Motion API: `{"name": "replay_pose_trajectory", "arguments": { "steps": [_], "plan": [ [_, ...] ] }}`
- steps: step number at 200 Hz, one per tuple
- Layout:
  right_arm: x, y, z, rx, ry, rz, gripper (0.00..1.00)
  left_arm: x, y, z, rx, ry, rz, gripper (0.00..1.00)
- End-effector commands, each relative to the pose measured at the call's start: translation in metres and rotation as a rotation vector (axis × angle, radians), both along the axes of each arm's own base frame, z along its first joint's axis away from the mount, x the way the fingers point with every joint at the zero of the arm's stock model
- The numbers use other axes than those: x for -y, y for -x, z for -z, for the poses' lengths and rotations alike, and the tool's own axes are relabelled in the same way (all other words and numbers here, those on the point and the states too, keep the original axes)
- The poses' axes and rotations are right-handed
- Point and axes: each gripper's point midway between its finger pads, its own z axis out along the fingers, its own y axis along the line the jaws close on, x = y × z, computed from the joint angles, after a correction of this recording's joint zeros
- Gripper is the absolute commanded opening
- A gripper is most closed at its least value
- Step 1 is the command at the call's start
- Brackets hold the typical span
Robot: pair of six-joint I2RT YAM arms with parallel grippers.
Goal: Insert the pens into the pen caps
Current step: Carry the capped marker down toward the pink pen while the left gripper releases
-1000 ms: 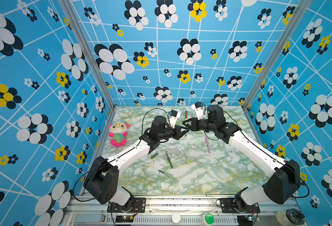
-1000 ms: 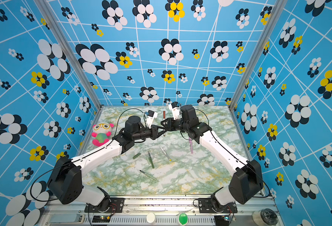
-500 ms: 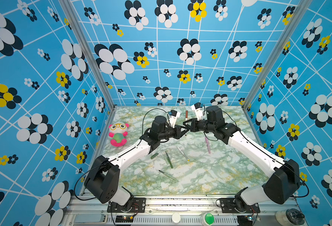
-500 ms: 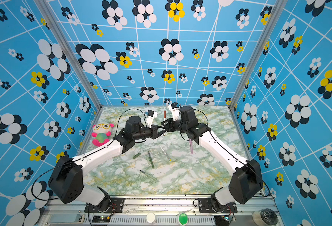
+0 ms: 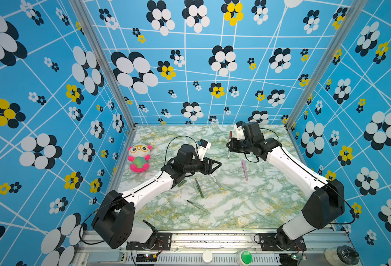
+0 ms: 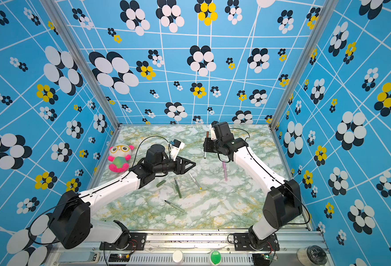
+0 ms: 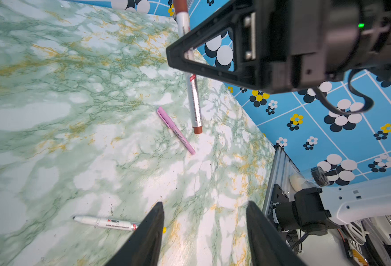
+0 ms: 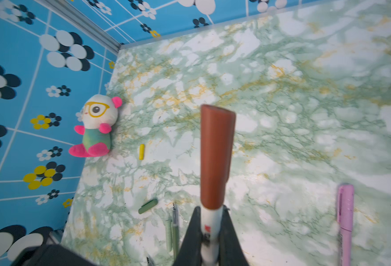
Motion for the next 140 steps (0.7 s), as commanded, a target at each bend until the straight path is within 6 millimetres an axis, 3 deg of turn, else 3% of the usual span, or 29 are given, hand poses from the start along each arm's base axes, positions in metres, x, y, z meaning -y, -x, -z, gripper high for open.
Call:
{"name": "replay_pose_trajectory", "arguments": {
  "steps": [1,54,140],
  "plan": [
    [0.017,0.016,0.045,-0.153,0.132,-0.001,0.00,-0.007,0.005,-0.001,0.060,-0.037,-0.006,0.59],
    [0.037,0.028,0.115,-0.290,0.314,-0.039,0.00,-0.003,0.003,0.002,0.058,-0.033,0.006,0.58],
    [0.057,0.028,0.167,-0.398,0.462,0.000,0.00,-0.003,0.002,0.001,0.059,-0.036,0.001,0.57]
  ]
}}
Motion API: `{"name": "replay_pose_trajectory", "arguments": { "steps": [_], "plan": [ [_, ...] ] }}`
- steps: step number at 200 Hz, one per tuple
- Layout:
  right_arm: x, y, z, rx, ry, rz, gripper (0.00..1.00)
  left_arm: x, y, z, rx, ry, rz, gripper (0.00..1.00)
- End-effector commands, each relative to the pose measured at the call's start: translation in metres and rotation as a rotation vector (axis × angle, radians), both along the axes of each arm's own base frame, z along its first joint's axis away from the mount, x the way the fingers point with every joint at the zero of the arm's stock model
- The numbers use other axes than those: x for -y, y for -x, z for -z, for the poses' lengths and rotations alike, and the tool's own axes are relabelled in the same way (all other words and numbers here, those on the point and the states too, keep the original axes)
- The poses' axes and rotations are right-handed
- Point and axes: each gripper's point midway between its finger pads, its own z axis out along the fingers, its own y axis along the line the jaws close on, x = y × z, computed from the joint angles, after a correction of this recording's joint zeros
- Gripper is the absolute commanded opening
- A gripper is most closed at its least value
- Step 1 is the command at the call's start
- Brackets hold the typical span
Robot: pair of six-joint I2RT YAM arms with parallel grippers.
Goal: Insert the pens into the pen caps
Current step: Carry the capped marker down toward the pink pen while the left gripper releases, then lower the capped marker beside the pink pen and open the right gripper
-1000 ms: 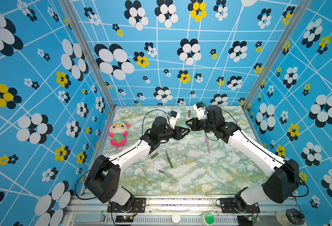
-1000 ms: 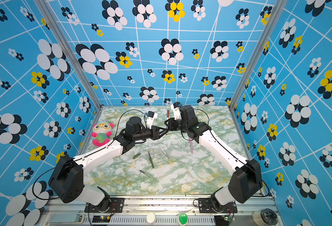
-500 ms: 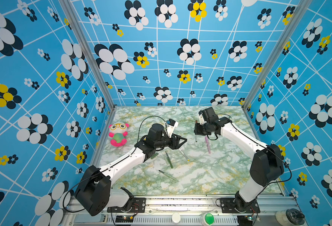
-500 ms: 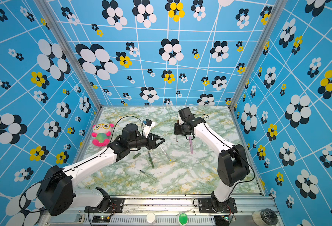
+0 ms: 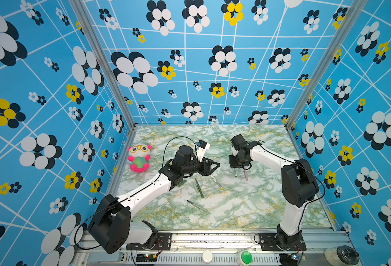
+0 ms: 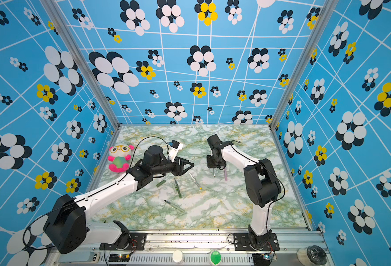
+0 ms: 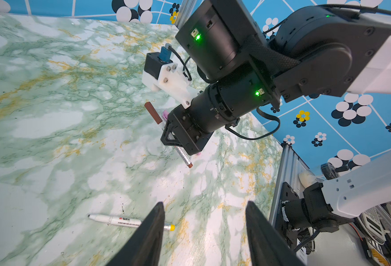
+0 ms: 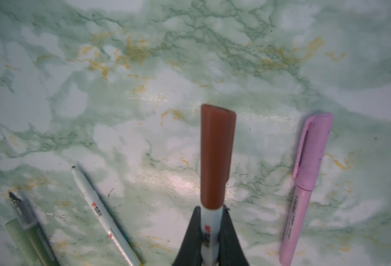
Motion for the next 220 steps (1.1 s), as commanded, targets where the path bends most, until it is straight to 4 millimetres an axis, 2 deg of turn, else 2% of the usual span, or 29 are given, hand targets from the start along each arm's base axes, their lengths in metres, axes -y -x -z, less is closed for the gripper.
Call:
{"name": "replay_pose_trajectory", "arguments": {
  "steps": [1,55,220],
  "plan": [
    [0.014,0.006,0.014,-0.042,0.078,0.015,0.00,0.002,0.002,0.005,0.006,-0.018,0.009,0.57],
    [0.027,0.008,0.028,-0.073,0.138,0.049,0.00,0.003,0.001,0.003,0.004,-0.019,0.013,0.56],
    [0.035,0.014,0.050,-0.116,0.170,0.100,0.01,0.005,0.002,0.002,-0.001,-0.021,0.016,0.56]
  ]
}}
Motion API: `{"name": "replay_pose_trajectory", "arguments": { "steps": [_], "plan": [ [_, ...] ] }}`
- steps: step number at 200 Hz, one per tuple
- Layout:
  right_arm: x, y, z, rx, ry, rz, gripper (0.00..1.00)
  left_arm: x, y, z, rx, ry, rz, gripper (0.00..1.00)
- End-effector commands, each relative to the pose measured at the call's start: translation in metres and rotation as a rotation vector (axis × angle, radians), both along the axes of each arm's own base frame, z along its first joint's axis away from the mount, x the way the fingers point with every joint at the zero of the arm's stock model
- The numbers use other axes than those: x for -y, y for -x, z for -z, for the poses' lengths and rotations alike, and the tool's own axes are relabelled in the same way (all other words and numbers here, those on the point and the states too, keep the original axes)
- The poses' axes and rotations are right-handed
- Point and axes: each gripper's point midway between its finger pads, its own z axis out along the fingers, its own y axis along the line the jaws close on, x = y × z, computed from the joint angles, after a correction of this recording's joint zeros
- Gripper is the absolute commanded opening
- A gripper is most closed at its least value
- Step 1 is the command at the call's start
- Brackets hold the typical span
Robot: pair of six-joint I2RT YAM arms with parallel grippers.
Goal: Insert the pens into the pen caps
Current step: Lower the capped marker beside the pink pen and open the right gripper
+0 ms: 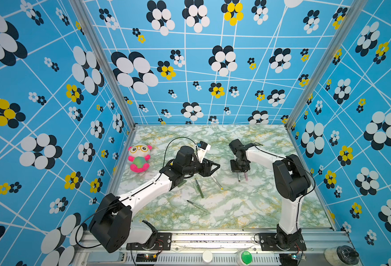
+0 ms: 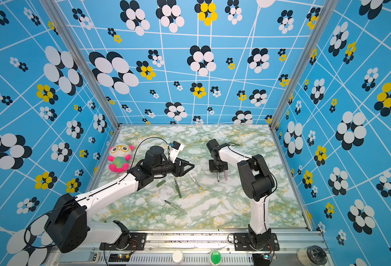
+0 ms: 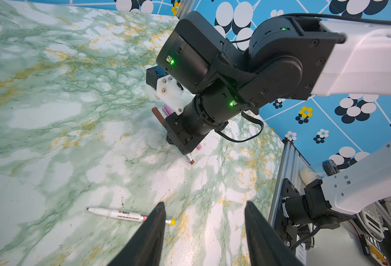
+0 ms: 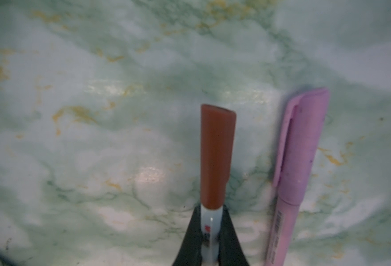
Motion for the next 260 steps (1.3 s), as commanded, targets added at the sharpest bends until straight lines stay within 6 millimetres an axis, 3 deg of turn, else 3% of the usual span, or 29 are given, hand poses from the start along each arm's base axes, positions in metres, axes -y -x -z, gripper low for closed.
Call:
{"name": "replay_pose_trajectory", "arguments": {
  "steps": [1,149,260],
  "plan": [
    [0.010,0.008,0.013,-0.041,0.037,0.029,0.01,0.004,0.000,-0.006,0.025,-0.002,0.013,0.56],
    [0.011,0.012,0.022,-0.065,0.046,0.029,0.16,0.003,-0.001,-0.009,0.024,0.001,0.006,0.56],
    [0.012,0.012,0.023,-0.067,0.051,0.029,0.22,0.004,-0.001,-0.007,0.018,-0.003,0.006,0.56]
  ]
}}
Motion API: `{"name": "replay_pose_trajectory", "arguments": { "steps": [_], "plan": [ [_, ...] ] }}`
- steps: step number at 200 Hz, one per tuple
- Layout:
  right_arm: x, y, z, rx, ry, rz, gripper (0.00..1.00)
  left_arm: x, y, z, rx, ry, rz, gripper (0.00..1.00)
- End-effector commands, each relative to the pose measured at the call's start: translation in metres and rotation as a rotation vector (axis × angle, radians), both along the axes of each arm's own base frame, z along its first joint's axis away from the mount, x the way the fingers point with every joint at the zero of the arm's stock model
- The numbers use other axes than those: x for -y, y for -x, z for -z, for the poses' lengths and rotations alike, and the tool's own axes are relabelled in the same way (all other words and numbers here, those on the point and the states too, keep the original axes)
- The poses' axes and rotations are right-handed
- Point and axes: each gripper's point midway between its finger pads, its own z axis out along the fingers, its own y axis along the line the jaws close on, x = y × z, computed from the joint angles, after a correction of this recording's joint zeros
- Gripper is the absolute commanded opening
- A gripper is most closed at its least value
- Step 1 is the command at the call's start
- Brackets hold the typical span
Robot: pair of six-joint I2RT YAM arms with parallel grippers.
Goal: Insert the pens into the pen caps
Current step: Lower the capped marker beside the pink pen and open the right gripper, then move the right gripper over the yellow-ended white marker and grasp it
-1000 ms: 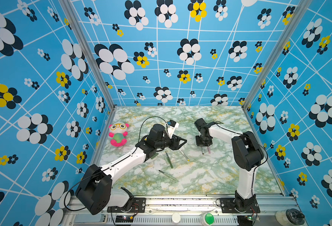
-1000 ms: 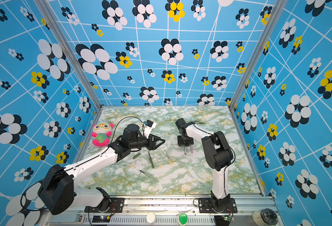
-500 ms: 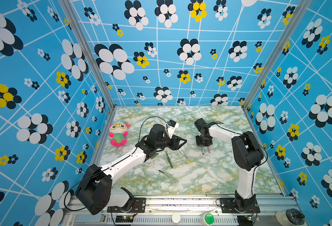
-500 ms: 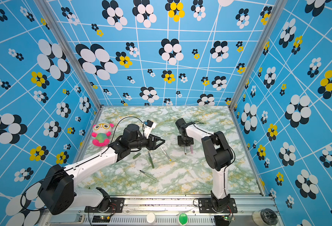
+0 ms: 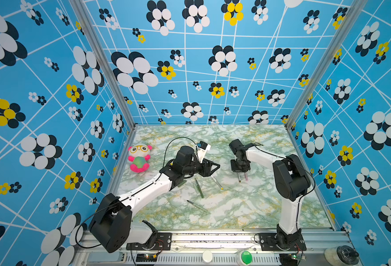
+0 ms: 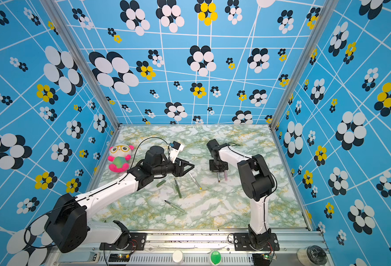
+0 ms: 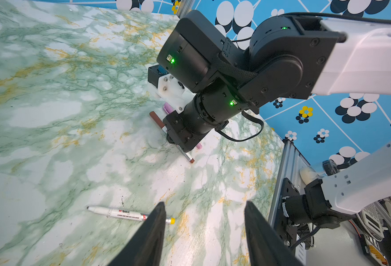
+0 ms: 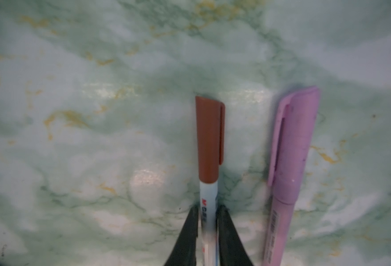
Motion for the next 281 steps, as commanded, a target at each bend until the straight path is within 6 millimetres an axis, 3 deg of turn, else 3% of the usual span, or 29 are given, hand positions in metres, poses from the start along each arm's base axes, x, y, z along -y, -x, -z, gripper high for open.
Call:
{"name": "replay_pose_trajectory", "arguments": {
  "steps": [1,41,85,117,134,149,184,224,281],
  "plan": [
    [0.009,0.013,0.021,-0.069,0.042,0.012,0.22,0.004,-0.001,-0.008,0.024,0.000,0.007,0.56],
    [0.002,0.005,-0.004,-0.013,-0.008,0.001,0.31,0.003,-0.003,-0.008,0.033,-0.004,-0.005,0.56],
    [-0.018,-0.012,-0.075,0.136,-0.135,-0.039,0.38,-0.008,-0.011,-0.015,0.073,-0.004,-0.070,0.63],
    [-0.041,-0.016,-0.129,0.247,-0.281,-0.117,0.41,-0.027,-0.019,-0.021,0.108,0.007,-0.150,0.78],
    [-0.058,-0.010,-0.143,0.259,-0.330,-0.190,0.41,-0.042,-0.024,-0.023,0.115,0.003,-0.195,0.84],
    [-0.073,-0.001,-0.141,0.238,-0.321,-0.274,0.41,-0.058,-0.028,-0.026,0.120,0.002,-0.240,0.89],
    [-0.108,0.027,-0.115,0.171,-0.235,-0.454,0.44,-0.103,-0.034,-0.032,0.127,0.015,-0.361,1.00],
    [-0.134,0.049,-0.083,0.120,-0.158,-0.580,0.49,-0.160,-0.039,-0.016,0.035,0.075,-0.541,0.99],
    [-0.142,0.061,-0.046,0.050,-0.116,-0.608,0.50,-0.187,-0.041,0.017,-0.089,0.064,-0.694,0.99]
  ]
}}
